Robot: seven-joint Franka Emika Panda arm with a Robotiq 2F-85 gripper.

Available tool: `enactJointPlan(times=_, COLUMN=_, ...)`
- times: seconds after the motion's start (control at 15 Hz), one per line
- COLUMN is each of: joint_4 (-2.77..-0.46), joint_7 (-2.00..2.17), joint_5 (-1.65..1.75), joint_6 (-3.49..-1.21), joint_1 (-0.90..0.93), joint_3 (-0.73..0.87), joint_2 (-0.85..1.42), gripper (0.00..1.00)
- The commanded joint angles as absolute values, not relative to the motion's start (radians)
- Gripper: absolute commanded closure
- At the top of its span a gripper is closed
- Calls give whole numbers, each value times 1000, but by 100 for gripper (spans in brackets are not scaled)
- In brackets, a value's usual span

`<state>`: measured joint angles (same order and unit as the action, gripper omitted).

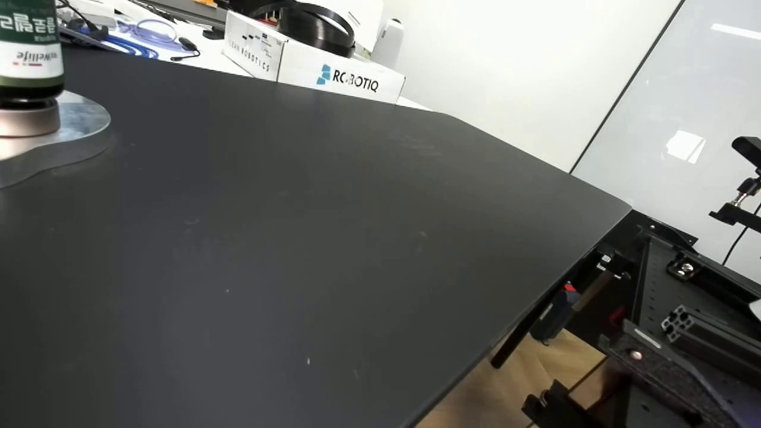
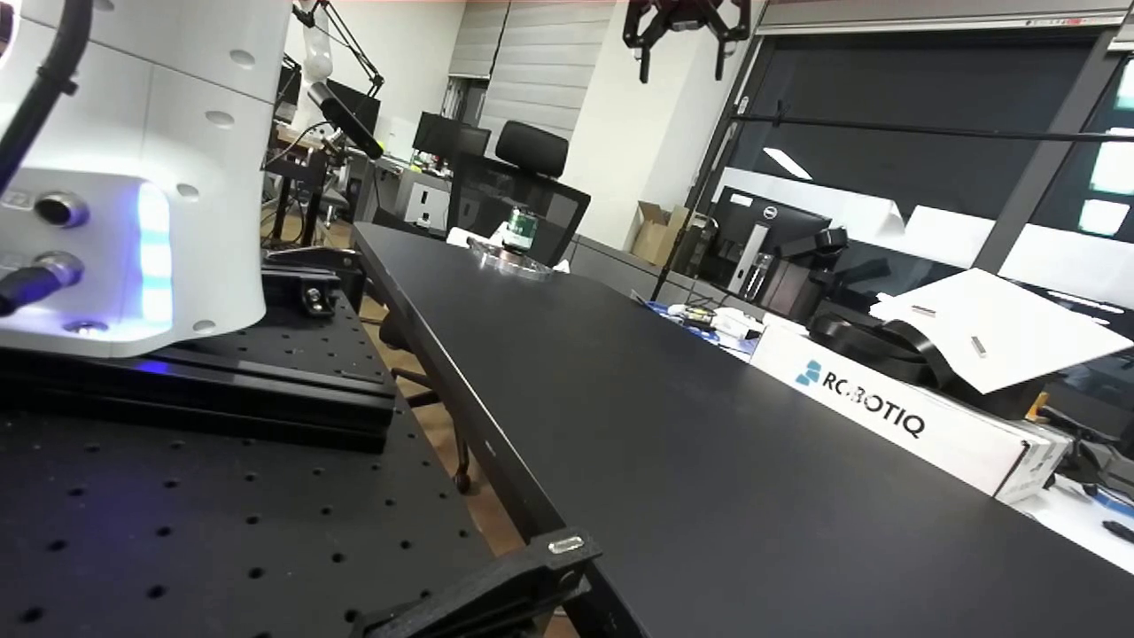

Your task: Move the bottle to the center

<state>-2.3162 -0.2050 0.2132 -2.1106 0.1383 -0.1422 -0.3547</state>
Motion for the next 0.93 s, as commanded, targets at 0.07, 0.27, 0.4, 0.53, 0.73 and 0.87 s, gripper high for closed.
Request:
enactJointPlan(times=0.07, joint_4=-2188, joint_7=-143, joint_5=182, joint_6=-2095, joint_1=243, joint_3=-259, joint_2=-293, gripper=0)
enactJointPlan(times=0.27, joint_4=-2108, joint_7=-140, joint_5=181, joint_6=-2064, joint_1=309, joint_3=-340, joint_2=-235, gripper=0)
enactJointPlan(times=0.4, joint_4=-2163, joint_7=-152, joint_5=189, joint_6=-2094, joint_1=307, joint_3=-328, joint_2=-277, gripper=0)
enactJointPlan(times=0.53, joint_4=-2142, joint_7=-149, joint_5=188, joint_6=-2085, joint_1=319, joint_3=-344, joint_2=-256, gripper=0)
enactJointPlan(times=0.73, joint_4=-2134, joint_7=-150, joint_5=188, joint_6=-2085, joint_1=313, joint_3=-338, joint_2=-244, gripper=0)
enactJointPlan(times=0.87, joint_4=-2115, joint_7=-149, joint_5=199, joint_6=-2096, joint_1=305, joint_3=-336, joint_2=-211, gripper=0)
